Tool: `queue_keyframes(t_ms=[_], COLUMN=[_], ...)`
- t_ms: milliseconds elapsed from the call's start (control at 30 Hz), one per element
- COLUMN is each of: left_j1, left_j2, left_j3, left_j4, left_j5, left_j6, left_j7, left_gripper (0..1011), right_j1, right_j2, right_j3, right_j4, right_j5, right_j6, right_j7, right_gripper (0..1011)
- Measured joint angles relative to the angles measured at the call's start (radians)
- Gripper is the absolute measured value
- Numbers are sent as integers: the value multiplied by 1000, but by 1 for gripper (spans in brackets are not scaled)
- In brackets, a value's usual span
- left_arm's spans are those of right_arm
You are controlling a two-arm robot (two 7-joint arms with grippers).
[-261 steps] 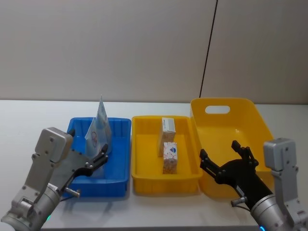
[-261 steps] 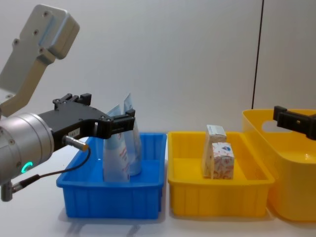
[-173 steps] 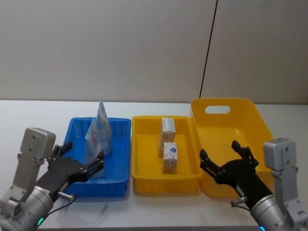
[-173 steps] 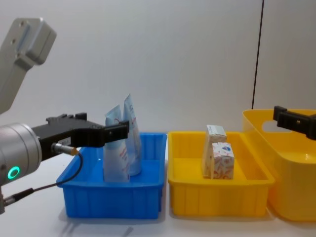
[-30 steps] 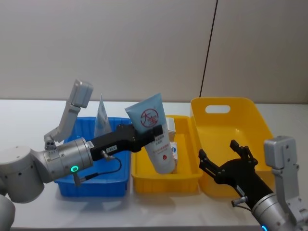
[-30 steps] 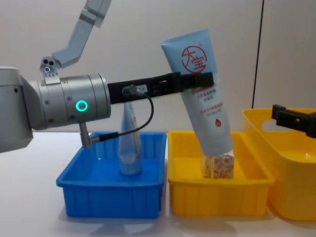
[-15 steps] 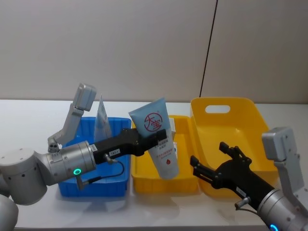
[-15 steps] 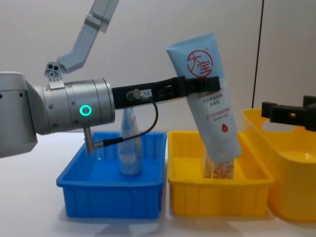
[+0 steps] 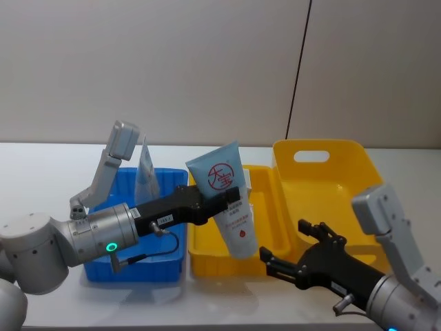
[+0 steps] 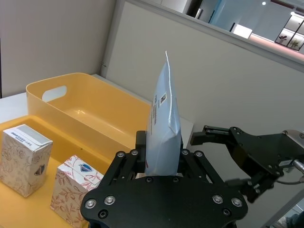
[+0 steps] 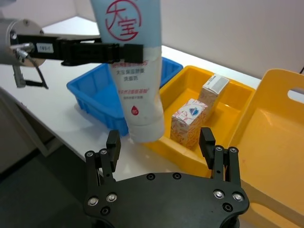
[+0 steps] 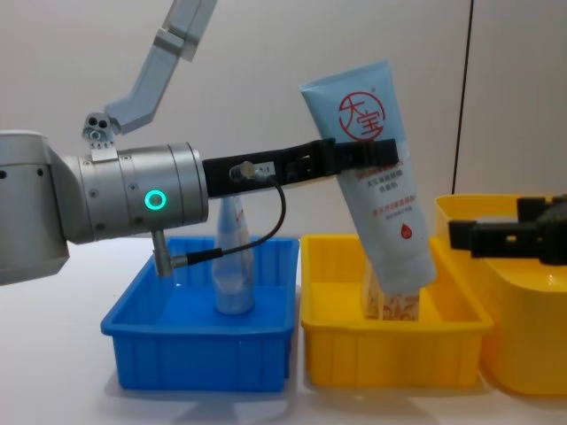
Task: Bimanual collaborative sorting of washing and personal care products
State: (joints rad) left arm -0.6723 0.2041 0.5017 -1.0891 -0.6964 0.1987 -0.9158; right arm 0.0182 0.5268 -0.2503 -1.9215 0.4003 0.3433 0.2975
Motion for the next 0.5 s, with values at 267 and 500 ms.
queue_keyframes(t_ms=[267,500], left_j1=[0,0], left_j2=[-1,-1], left_j3=[1,2], left_j4=[1,2], left_j5=[-1,-1], left_j6=[1,1], left_j7=[-1,-2], left_gripper=[285,284], right_j1=[23,54], right_j2=[9,-12], right_j3=[-44,-87], right_j4=[17,52], right_j5=[-67,-139], right_j6=[-29,-87], right_j7=[-6,-32], right_gripper=[1003,1003])
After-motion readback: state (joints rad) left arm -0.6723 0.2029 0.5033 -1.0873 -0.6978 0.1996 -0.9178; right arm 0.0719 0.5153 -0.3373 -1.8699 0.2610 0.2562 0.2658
